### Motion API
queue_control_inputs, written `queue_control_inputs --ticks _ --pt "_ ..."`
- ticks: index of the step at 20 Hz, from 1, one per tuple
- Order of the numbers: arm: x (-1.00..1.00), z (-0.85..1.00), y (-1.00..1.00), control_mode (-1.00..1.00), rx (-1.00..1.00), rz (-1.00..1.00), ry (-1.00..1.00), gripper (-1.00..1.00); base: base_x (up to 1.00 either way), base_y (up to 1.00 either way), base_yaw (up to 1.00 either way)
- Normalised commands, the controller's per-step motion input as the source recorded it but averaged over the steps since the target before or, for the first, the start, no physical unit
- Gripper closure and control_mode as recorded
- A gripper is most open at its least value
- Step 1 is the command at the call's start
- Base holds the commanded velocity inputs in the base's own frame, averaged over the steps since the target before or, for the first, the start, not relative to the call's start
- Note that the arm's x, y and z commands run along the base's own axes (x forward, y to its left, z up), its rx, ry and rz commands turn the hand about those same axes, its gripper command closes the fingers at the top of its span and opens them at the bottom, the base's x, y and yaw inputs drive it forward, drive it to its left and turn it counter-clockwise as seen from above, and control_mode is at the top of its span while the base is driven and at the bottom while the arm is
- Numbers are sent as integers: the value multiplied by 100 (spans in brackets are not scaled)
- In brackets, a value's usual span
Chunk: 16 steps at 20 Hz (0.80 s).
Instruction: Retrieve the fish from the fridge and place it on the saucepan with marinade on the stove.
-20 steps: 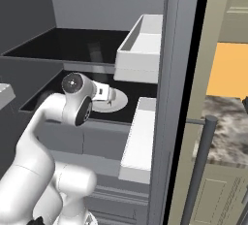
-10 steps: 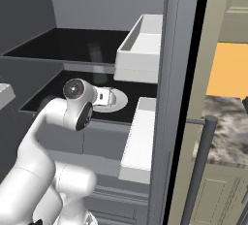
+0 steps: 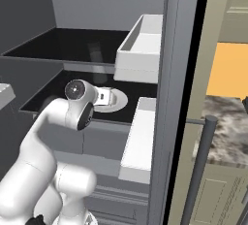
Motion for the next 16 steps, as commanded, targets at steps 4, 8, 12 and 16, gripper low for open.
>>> queue_control_inputs --ticks 4,8,12,16 --pt "28 0 0 -100 0 0 0 -100 0 0 0" --pt "27 0 0 -100 0 0 1 -100 0 0 0" --pt "14 0 0 -100 0 0 1 -100 0 0 0" --pt "6 0 0 -100 0 0 0 -100 0 0 0"
